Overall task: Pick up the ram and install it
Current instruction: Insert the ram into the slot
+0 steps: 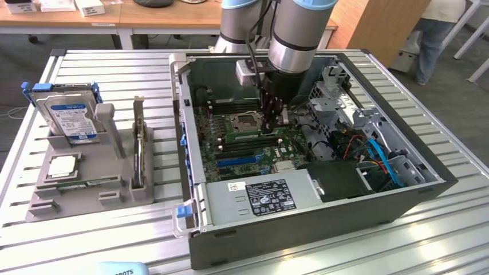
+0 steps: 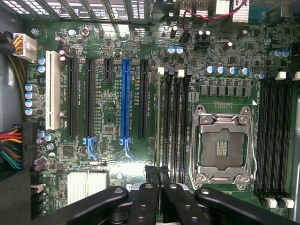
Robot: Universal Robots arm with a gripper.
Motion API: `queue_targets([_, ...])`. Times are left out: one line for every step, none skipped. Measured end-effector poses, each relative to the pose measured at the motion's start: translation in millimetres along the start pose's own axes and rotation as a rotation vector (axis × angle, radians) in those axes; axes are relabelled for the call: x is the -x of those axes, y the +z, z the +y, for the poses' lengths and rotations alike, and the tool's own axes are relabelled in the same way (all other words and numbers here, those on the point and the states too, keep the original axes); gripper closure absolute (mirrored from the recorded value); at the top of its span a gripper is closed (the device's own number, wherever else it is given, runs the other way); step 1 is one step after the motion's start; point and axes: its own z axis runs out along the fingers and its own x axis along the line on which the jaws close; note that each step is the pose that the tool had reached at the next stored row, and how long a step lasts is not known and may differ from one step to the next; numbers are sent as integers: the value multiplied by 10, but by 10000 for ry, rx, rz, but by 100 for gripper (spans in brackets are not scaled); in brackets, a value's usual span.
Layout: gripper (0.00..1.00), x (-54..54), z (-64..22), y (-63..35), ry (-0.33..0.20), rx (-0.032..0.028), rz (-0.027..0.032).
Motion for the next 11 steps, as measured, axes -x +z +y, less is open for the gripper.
queue_targets([88, 0, 0, 0, 0, 0, 0])
queue_targets([88, 1, 0, 1, 0, -1, -2])
queue_targets([88, 7, 0, 3, 4, -3, -6])
queue_targets([88, 15, 1, 4, 10, -2, -5])
queue_targets([88, 20, 0, 4, 11, -1, -3])
queue_targets([88, 21, -1, 4, 12, -1, -2])
queue_targets([88, 21, -1, 4, 12, -1, -3])
queue_targets([88, 21, -1, 4, 13, -1, -2])
queue_targets([88, 21, -1, 5, 14, 0, -1])
queue_targets([88, 22, 0, 9, 16, -2, -3])
queue_targets([88, 22, 1, 13, 19, -2, -4])
